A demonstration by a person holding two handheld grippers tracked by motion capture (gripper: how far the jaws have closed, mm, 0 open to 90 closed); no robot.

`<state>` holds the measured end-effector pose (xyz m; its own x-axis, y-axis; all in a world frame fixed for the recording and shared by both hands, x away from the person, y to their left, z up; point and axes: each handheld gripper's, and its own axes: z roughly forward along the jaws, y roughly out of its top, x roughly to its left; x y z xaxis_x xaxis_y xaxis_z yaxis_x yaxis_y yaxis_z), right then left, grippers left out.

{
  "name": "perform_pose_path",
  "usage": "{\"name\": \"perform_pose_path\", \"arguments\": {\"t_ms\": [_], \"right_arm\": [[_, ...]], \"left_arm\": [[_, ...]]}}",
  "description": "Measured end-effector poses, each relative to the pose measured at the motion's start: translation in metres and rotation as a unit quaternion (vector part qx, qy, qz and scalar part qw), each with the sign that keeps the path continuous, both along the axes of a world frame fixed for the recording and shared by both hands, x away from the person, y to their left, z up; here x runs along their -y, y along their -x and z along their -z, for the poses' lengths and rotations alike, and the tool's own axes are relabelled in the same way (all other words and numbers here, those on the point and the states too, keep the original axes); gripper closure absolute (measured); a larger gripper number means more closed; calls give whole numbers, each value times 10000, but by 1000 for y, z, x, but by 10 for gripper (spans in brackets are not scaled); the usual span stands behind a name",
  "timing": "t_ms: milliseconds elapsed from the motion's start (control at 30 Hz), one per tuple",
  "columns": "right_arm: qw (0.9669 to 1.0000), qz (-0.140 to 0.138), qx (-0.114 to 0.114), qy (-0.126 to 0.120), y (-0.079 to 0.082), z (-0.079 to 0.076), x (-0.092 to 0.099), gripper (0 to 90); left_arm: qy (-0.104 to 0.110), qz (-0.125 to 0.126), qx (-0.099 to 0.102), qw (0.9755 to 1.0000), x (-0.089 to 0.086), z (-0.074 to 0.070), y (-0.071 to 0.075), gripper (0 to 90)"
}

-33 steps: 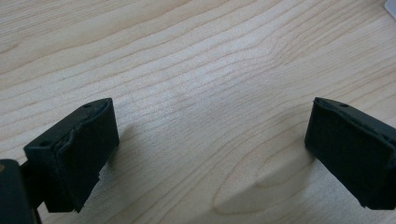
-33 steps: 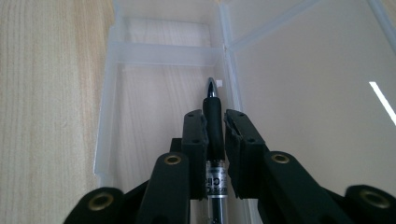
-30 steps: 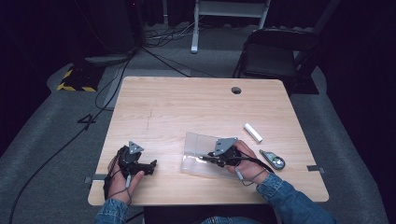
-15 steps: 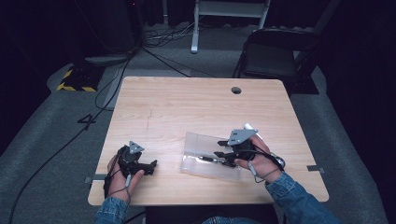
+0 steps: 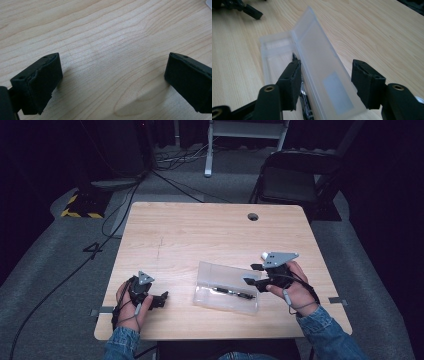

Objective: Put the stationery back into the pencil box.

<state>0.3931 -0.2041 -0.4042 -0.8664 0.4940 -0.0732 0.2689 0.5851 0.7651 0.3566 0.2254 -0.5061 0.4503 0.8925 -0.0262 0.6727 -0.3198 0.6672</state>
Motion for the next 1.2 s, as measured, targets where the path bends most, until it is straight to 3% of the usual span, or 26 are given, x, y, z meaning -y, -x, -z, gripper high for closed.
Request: {"name": "perform_pose_path", "arguments": {"t_ms": [100, 367, 467, 700, 933, 1200], "right_arm": [[9995, 276, -152, -10, 0, -3, 13, 399], [9967, 768, -274, 62, 1, -7, 45, 381], [9944, 929, -445, 218, 0, -5, 55, 364], [9865, 1285, -815, 602, -3, 6, 73, 330], [9796, 1523, -997, 847, -7, 14, 81, 323], [9667, 1778, -1348, 1250, -16, 30, 90, 304]], "left_arm": [[4, -30, -6, 10000, 1, 0, -1, 1], [-7, -100, -14, 9999, 4, 0, -7, 0], [-7, -103, -11, 9999, 6, 0, -10, 0], [-11, -101, -7, 9999, 7, 0, -13, 0], [-20, -93, -11, 10000, 7, 0, -13, 0], [-24, -94, -13, 10000, 7, 0, -13, 0]]}}
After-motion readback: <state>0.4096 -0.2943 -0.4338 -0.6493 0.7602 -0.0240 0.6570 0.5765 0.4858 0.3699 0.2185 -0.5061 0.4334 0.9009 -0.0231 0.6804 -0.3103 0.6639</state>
